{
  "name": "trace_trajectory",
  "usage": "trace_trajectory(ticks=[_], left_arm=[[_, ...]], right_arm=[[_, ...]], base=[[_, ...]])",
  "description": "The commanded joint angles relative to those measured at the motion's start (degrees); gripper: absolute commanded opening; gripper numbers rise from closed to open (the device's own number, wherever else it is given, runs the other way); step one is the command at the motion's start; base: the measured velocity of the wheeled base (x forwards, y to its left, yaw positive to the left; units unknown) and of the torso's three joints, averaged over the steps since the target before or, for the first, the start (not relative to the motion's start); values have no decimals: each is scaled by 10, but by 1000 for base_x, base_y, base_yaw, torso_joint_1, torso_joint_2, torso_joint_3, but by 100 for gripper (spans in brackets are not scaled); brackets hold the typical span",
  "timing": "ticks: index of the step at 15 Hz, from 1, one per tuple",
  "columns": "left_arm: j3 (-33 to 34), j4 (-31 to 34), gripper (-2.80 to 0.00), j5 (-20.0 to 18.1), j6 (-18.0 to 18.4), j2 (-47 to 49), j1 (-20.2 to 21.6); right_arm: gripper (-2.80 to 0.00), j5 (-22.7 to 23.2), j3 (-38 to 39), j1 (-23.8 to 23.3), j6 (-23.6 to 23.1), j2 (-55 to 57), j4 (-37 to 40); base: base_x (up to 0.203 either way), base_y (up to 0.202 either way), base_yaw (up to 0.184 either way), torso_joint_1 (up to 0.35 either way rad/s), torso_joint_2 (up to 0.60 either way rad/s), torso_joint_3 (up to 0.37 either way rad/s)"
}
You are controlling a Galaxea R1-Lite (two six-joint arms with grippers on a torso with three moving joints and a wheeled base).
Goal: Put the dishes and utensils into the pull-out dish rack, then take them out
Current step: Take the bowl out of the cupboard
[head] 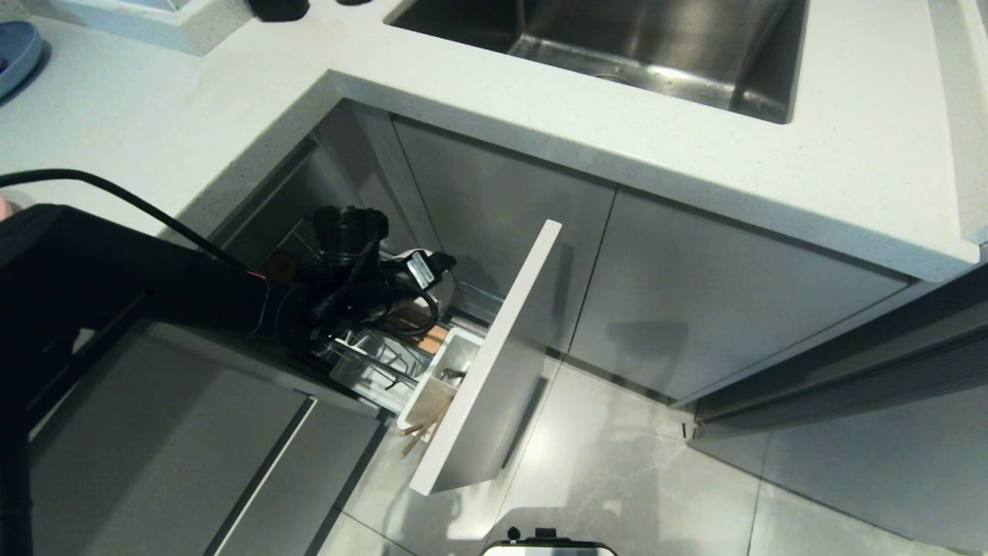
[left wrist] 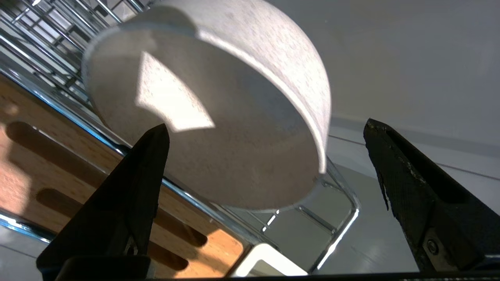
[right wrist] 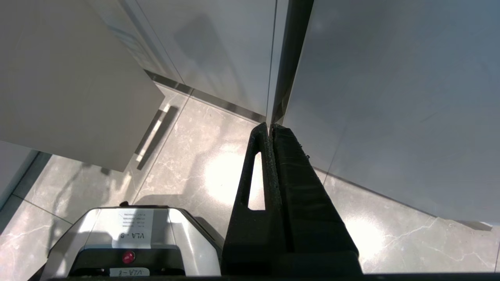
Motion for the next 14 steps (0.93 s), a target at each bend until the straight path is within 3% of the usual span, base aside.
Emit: trace_trajectory(ticks=[1, 2, 14], left_arm=[[-3, -2, 0, 1, -2, 6, 1], [-3, -2, -280, 1, -2, 5, 0], [11, -3, -280, 0, -6, -32, -3]], right_arm=[[-280, 0, 1, 0, 0, 0, 0], [-280, 0, 1, 0, 0, 0, 0], [-280, 0, 1, 0, 0, 0, 0]], base=[[0, 0, 0, 0, 0, 0], [0, 0, 0, 0, 0, 0], [0, 0, 0, 0, 0, 0]])
